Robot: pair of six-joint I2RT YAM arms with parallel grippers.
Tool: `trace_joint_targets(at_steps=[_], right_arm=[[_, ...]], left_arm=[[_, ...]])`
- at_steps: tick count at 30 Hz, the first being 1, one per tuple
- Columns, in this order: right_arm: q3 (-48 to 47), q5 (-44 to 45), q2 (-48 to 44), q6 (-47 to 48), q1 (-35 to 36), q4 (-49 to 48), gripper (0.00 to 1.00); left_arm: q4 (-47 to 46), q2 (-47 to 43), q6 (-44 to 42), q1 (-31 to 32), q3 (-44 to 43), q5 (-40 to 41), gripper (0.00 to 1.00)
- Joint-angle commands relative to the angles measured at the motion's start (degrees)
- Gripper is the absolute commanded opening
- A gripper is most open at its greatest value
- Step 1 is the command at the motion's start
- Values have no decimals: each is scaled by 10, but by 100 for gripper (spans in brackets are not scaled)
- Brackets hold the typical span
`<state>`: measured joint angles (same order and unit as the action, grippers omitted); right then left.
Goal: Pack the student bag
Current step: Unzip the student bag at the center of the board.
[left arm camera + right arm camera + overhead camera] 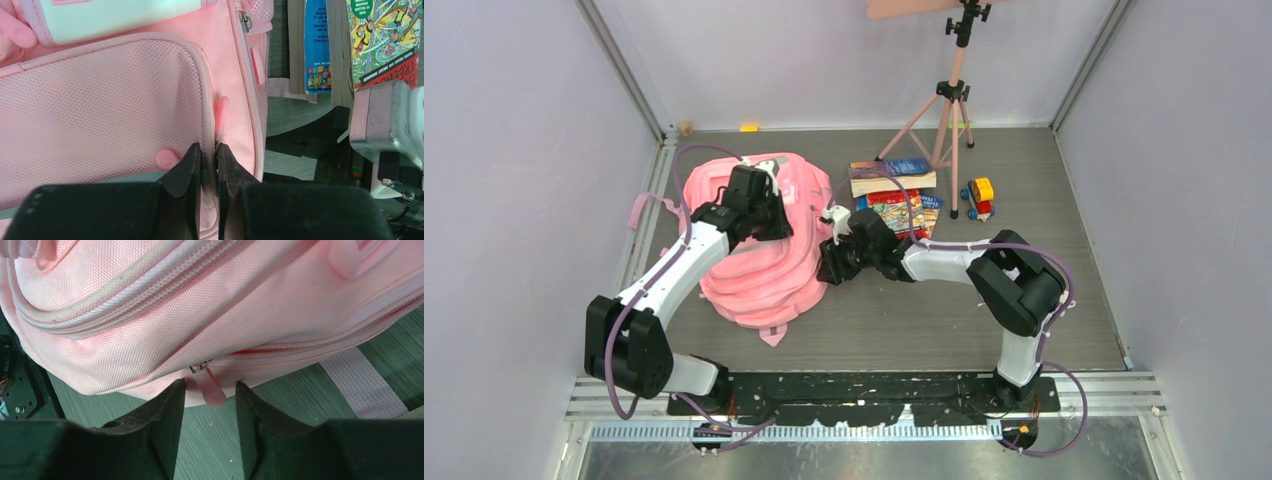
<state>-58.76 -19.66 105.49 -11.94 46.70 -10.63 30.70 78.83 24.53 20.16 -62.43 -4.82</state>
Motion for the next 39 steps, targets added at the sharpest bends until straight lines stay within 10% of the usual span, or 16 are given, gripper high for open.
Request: trace_joint_targets(at_steps=[1, 14, 39], right_arm=[[-26, -13, -5, 9, 1, -1, 41], [13, 11, -31, -52, 22, -13, 2], [20, 69, -50, -149, 182, -81, 1]], left_arm=[[-49, -19, -15, 1, -2, -38, 0], [-62, -35, -5, -2, 7, -10, 0], [-78, -49, 5, -17, 26, 9, 0]])
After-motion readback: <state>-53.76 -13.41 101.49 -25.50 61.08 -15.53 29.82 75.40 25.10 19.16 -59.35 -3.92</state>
